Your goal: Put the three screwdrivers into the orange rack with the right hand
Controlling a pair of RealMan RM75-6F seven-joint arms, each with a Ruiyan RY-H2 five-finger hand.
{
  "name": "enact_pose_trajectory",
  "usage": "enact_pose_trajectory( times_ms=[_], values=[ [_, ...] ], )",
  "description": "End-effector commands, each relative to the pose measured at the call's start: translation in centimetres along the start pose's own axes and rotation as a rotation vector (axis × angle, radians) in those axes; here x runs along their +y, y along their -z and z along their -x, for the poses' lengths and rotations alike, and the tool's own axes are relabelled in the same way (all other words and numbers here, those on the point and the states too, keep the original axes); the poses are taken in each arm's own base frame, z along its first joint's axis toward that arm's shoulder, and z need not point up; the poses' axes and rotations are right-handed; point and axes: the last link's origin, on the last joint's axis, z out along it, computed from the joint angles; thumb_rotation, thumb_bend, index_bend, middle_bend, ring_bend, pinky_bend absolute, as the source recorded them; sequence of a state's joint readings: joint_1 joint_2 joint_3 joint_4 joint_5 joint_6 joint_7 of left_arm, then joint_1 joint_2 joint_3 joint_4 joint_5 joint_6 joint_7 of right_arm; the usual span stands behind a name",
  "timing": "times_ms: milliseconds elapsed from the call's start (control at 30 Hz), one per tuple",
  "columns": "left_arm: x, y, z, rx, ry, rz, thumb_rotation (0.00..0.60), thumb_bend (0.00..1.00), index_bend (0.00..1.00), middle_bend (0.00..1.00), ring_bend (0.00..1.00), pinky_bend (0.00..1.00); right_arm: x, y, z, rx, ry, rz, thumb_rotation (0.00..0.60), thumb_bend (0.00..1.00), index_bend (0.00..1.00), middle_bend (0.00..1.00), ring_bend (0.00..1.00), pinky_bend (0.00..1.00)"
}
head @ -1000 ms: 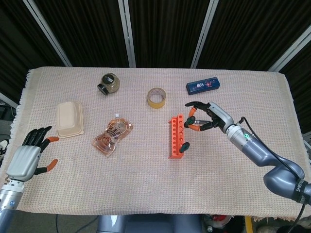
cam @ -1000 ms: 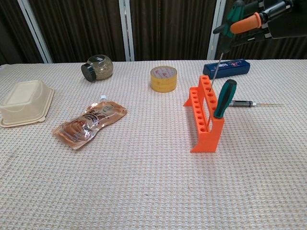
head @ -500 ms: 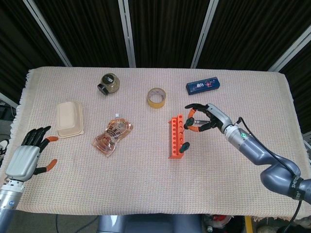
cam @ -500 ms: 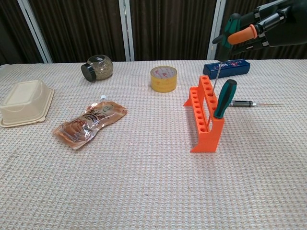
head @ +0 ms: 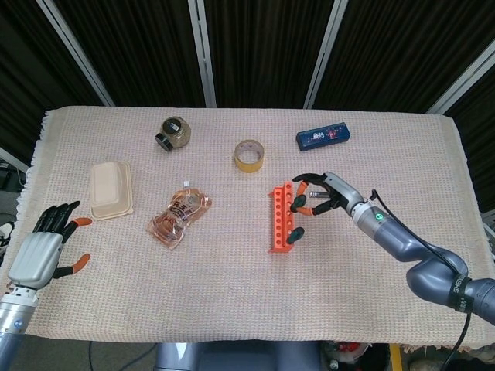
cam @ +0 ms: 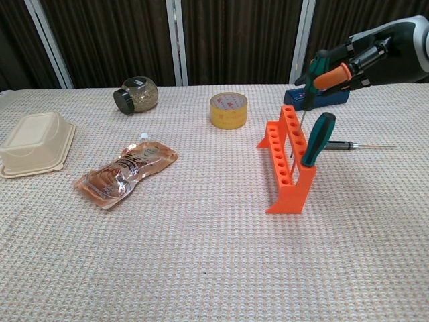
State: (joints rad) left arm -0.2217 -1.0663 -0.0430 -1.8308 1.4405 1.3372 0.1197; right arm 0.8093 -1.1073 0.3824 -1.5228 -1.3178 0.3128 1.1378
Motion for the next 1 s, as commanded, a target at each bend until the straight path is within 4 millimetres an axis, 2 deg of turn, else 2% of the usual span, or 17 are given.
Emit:
enact_pose_trajectory(
  times_ms=[33,633,900,1000],
  values=[
    [-0.1,0.1,0.0,0.0,-0.001,-0.002,0.6,0.28,0.26,0.02,0.0,0.0,0.2,-0.3,0.1,-0.002,0.003,0.011,0.6,0.22,0.58,0.17,0.0,0.0],
    [-0.1,0.0,0.1,-0.002,0.002,-0.002,0.6,0.28,0.26,0.02,0.0,0.0,0.5,-1.8,1.1,-0.024,0.056,0.042,0.6,0.22,0.54,0.16,0.0,0.0],
    [-0.3,0.1,0.2,-0.003,0.005,-0.007,0.6,0.28,0.26,0.02,0.0,0.0,0.4,-2.0,1.5,-0.029,0.067,0.043,0.6,0.22,0.4,0.13,0.0,0.0],
    [-0.3,0.0,0.2,-0.004,0.007,-0.006,0.6,0.28,0.26,0.02,0.0,0.0,0.2,-1.9,1.6,-0.034,0.077,0.038,0.6,0.22,0.38,0.13,0.0,0.0]
  ],
)
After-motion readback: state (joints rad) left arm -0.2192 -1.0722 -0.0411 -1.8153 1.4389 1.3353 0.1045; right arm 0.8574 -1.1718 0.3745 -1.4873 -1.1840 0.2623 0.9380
